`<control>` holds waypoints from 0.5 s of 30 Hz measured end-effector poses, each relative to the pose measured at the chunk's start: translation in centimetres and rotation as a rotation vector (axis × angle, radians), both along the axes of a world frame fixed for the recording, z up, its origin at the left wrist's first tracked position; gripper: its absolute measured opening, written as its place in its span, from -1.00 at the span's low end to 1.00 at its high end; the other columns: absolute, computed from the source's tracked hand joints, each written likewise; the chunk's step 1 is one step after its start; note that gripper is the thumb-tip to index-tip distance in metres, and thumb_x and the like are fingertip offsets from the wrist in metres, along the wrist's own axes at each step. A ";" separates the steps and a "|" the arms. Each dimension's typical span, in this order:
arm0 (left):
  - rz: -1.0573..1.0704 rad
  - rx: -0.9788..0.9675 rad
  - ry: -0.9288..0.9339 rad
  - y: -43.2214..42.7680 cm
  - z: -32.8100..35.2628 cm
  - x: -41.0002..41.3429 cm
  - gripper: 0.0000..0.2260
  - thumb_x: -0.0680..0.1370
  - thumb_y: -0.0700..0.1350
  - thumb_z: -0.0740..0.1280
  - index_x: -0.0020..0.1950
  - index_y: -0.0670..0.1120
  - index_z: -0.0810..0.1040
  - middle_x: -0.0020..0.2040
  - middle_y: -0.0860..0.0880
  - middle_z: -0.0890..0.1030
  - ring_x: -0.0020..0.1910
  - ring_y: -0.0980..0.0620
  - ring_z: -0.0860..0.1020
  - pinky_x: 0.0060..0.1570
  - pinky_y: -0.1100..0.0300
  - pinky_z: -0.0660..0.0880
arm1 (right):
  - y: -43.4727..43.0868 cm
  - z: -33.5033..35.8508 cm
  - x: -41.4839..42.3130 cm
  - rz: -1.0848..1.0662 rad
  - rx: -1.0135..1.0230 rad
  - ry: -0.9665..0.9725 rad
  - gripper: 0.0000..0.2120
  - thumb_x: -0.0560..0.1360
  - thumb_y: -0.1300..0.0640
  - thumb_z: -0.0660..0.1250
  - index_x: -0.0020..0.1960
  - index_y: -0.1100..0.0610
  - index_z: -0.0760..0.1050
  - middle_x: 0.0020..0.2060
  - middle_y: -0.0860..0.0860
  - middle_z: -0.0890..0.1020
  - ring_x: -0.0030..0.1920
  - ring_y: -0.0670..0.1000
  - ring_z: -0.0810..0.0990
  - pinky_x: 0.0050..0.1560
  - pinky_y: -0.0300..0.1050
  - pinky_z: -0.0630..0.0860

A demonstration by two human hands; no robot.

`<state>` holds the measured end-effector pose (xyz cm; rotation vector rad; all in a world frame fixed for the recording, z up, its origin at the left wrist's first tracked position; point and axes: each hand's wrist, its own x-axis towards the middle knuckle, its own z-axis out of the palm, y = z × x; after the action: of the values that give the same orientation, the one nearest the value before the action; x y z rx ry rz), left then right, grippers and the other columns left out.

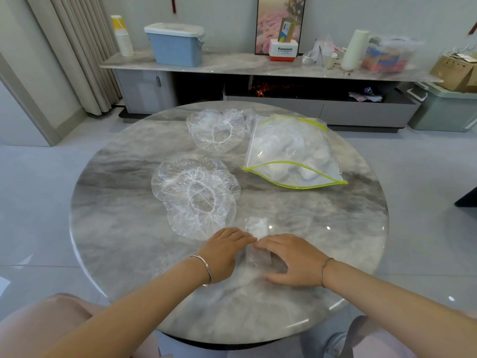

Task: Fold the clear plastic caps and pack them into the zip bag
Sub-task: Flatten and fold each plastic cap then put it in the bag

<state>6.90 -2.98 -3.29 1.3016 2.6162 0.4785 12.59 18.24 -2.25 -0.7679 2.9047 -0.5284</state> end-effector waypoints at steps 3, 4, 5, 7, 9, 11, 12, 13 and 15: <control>0.027 0.011 -0.017 0.4 -0.2 -0.3 -0.34 0.39 -0.34 0.17 0.48 0.00 0.22 0.41 0.06 0.30 0.41 0.04 0.19 0.32 0.38 -0.08 | -0.5 -0.7 0.0 -0.003 0.034 0.030 -0.50 0.43 -0.01 0.30 0.35 0.05 0.37 0.22 -0.08 0.50 0.17 -0.06 0.46 0.17 -0.36 0.20; 0.033 0.015 -0.014 0.5 -0.3 -0.4 -0.35 0.39 -0.33 0.18 0.47 0.00 0.23 0.39 0.06 0.30 0.40 0.06 0.19 0.31 0.38 -0.07 | -0.6 -0.9 -0.1 -0.029 0.025 0.046 -0.54 0.43 0.11 0.29 0.33 0.06 0.38 0.19 -0.06 0.51 0.15 -0.03 0.47 0.15 -0.34 0.22; 0.034 0.020 -0.016 0.5 -0.4 -0.5 -0.37 0.39 -0.32 0.18 0.46 0.01 0.25 0.38 0.06 0.31 0.39 0.07 0.19 0.30 0.39 -0.05 | -0.8 -1.0 -0.1 -0.078 -0.002 0.052 -0.57 0.42 0.19 0.27 0.29 0.06 0.41 0.15 -0.06 0.53 0.11 -0.02 0.48 0.14 -0.32 0.26; 0.042 0.025 -0.037 0.7 -0.4 -0.7 -0.44 0.41 -0.23 0.21 0.42 0.01 0.32 0.34 0.06 0.35 0.36 0.07 0.23 0.29 0.36 0.01 | -0.9 -0.9 -0.4 -0.223 -0.118 0.031 -0.64 0.41 0.25 0.27 0.18 0.04 0.45 0.02 -0.09 0.57 0.01 -0.06 0.51 0.09 -0.22 0.39; 0.063 0.029 -0.046 0.8 -0.6 -1.0 -0.52 0.41 -0.03 0.19 0.34 -0.01 0.41 0.27 0.05 0.42 0.31 0.06 0.29 0.28 0.29 0.13 | -1.0 -0.7 -0.8 -0.395 -0.334 -0.045 -0.75 0.42 0.25 0.31 0.05 0.01 0.46 -0.13 -0.10 0.59 -0.13 -0.16 0.51 -0.03 -0.24 0.45; 0.097 0.070 -0.040 1.0 -0.7 -0.9 -0.60 0.45 0.14 0.21 0.16 -0.08 0.51 0.13 0.02 0.50 0.20 0.02 0.37 0.14 0.27 0.22 | -1.1 -0.6 -1.2 -0.505 -0.561 -0.129 -0.78 0.42 0.28 0.36 -0.06 0.01 0.44 -0.26 -0.06 0.58 -0.27 -0.18 0.48 -0.15 -0.31 0.43; 0.129 0.085 -0.039 1.1 -0.7 -0.9 -0.65 0.48 0.16 0.26 0.05 -0.09 0.54 0.04 0.01 0.54 0.13 0.01 0.40 0.06 0.28 0.22 | -1.3 -0.6 -1.4 -0.543 -0.634 -0.162 -0.78 0.42 0.29 0.38 -0.10 0.02 0.43 -0.31 -0.04 0.58 -0.33 -0.19 0.45 -0.19 -0.33 0.41; 0.166 0.090 -0.043 1.3 -0.7 -0.8 -0.70 0.51 0.15 0.29 -0.06 -0.08 0.55 -0.05 0.02 0.55 0.07 0.02 0.41 0.00 0.27 0.22 | -1.4 -0.7 -1.5 -0.573 -0.676 -0.192 -0.77 0.42 0.29 0.40 -0.11 0.03 0.42 -0.35 -0.04 0.57 -0.37 -0.19 0.43 -0.21 -0.34 0.40; 0.253 0.125 -0.085 1.7 -0.7 -0.7 -0.74 0.52 0.13 0.30 -0.25 -0.01 0.47 -0.23 0.10 0.53 -0.05 0.05 0.41 -0.06 0.24 0.24 | -1.5 -0.9 -1.8 -0.620 -0.712 -0.253 -0.78 0.43 0.28 0.40 -0.12 0.04 0.41 -0.38 -0.03 0.57 -0.41 -0.20 0.43 -0.24 -0.35 0.40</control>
<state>6.16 -1.27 -4.03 0.9608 2.7282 0.7296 10.78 16.74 -3.17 0.2076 2.6401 -1.6219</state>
